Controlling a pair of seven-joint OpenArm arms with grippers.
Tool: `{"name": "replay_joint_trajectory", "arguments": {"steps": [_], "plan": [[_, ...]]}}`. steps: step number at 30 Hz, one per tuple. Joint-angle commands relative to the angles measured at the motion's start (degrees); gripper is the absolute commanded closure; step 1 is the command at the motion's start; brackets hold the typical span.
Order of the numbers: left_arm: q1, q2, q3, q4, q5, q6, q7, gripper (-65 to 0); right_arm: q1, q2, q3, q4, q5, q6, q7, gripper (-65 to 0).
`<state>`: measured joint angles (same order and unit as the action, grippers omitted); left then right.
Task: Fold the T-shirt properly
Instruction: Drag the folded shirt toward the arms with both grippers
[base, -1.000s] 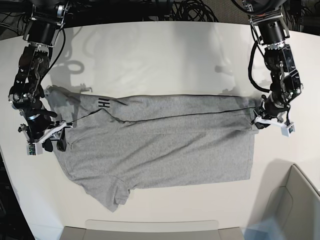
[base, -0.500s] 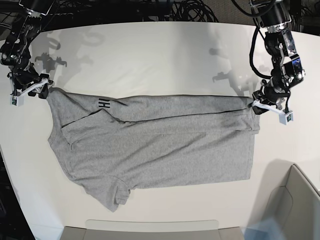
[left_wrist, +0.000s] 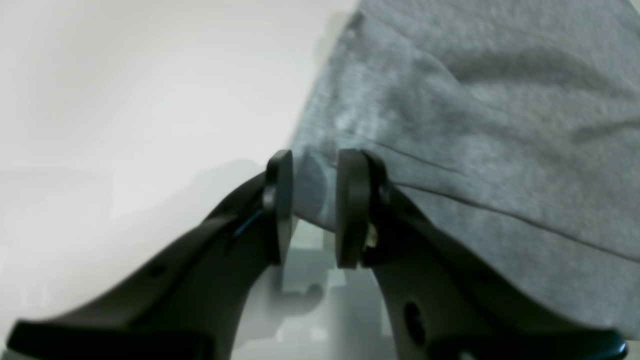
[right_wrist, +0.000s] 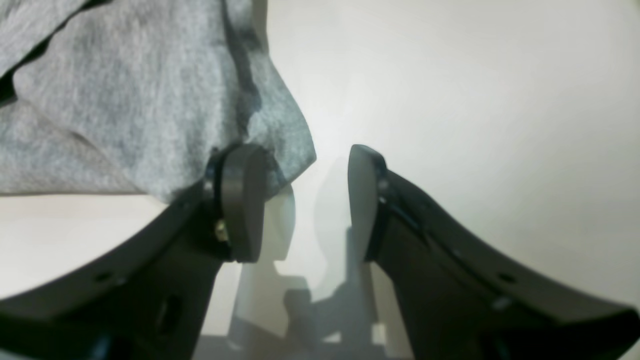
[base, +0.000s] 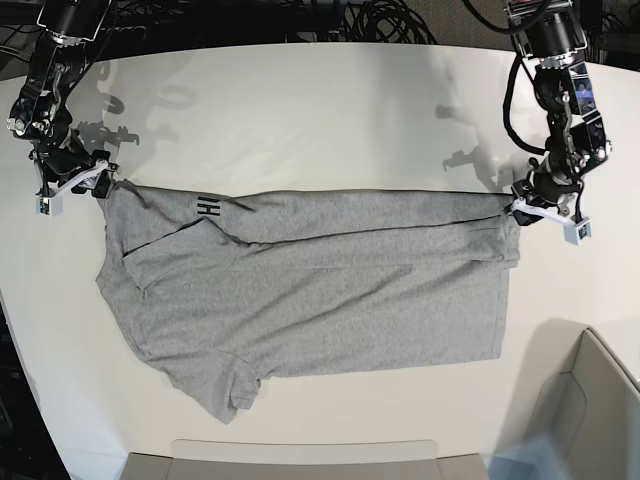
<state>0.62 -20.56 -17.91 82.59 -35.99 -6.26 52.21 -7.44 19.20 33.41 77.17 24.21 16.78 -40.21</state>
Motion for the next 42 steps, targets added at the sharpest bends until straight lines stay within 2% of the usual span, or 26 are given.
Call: {"name": "replay_joint_trajectory", "arguments": {"steps": [1,6,14,19,25,30,32,35,36,37,42], "plan": [[-0.84,-1.11,-0.07,-0.26,-0.28,-0.11,-0.82,-16.4,0.89,1.06,0.22,0.86,0.63,0.41,1.04,-27.2],[-0.93,-1.20,0.20,-5.00,-0.28,-0.11,-2.40,-16.4,0.89,1.06,0.13,0.86,0.63,0.41,1.04,-27.2],[-0.93,-1.11,0.20,-4.48,-0.72,-0.38,-2.49,-16.4,0.80,0.97,0.13,0.86,0.63,0.41,0.95,-27.2],[-1.02,-0.15,0.20,-2.63,-0.45,-6.44,-0.21,-16.4,0.72,0.97,0.13,0.86,0.63,0.41,0.95,-27.2],[-3.66,0.47,2.66,-6.32,-0.28,-6.71,0.06,-16.4,0.72,0.97,0.04,0.86,0.63,0.41,0.95,-27.2],[-4.45,0.47,6.79,-7.47,-0.28,-6.71,-1.70,-15.9,0.80,0.97,-3.12,0.86,0.45,0.41,1.04,-26.7],[-4.36,0.47,7.58,-8.08,-0.19,-6.62,-1.88,-12.4,0.80,0.97,-4.18,0.86,0.45,0.41,0.95,-22.0],[-4.45,0.38,7.49,-11.42,-0.19,-6.62,-1.88,0.0,0.80,0.97,-4.62,0.86,0.36,0.41,1.04,-7.3],[-4.45,0.29,7.49,-12.39,-0.19,-6.62,-1.88,0.0,0.80,0.97,-4.35,0.77,0.36,0.24,1.13,-2.1],[-4.36,-0.06,7.49,-13.09,-0.19,-6.62,-1.88,0.0,0.80,0.97,-4.18,0.77,0.36,0.15,1.13,0.0],[-2.43,-2.26,7.41,-13.00,-0.19,-6.88,-1.88,0.0,0.37,1.59,-4.09,0.77,0.36,0.15,0.87,0.0]]}}
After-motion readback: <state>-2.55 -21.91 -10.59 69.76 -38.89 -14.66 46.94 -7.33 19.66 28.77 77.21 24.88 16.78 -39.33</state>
